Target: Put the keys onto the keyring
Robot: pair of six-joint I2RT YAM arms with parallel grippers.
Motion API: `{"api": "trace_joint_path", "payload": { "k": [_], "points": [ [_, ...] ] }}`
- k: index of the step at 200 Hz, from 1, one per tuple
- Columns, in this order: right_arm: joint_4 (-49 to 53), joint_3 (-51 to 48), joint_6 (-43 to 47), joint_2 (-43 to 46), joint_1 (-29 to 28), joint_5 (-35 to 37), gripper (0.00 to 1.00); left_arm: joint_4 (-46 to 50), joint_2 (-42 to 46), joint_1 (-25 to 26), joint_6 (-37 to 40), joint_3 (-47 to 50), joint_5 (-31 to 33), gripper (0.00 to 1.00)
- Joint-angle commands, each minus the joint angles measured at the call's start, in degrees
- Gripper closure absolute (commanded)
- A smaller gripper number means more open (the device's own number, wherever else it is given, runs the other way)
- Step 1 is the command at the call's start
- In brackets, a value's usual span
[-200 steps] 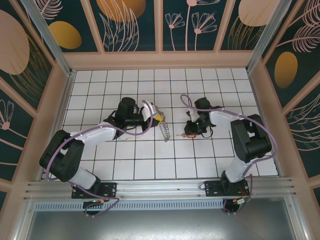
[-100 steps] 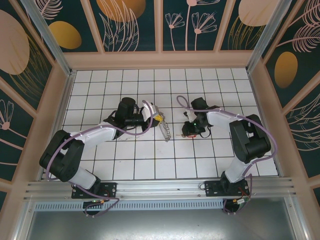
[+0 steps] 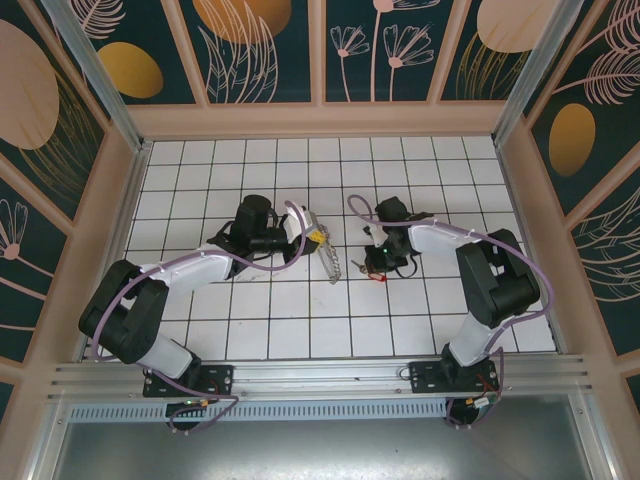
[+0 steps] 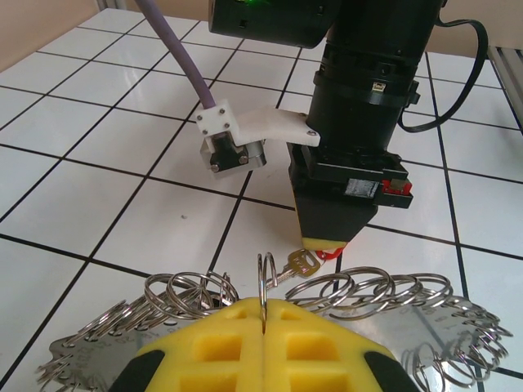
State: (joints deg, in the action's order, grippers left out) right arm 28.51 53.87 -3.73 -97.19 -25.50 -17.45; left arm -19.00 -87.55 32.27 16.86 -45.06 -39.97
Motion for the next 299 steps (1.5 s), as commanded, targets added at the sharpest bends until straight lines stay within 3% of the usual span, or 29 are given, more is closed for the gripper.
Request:
{"api": "trace_joint_path", "payload": {
  "k": [1,63,93,152,208,299],
  "points": [
    [-0.4,-0.8,-1.5,2.7,-0.3,-2.0,0.99,-0.5,1.9,0.2,1.0,-1.0,-1.2,1.00],
    [-2.0,-0.9,-2.3,4.5,0.0,0.1,1.00,-0.7,2.3,0.2,0.7,-0.7,-0.9,1.00],
    [-1.1,-0.5,-0.7,2.2,0.0,-0.7,0.76,-0.8,2.2,0.2,0.6,-0.7,-0.9,1.00],
    [0.8,0.6,1.2,-1.2,-1.8,1.7,0.71,-0.6,2.2,0.2,0.6,-0.7,-0.6,1.00],
    [1.6,1.3,1.7,-3.5,-3.7,5.2,0.75,0.0,1.7,0.2,1.0,-1.6,-0.9,1.00],
    [-1.2,1.3,-0.8,0.2,-2.9,7.4,0.99,0.2,1.6,0.2,0.9,-1.8,-0.8,1.00]
  ]
}}
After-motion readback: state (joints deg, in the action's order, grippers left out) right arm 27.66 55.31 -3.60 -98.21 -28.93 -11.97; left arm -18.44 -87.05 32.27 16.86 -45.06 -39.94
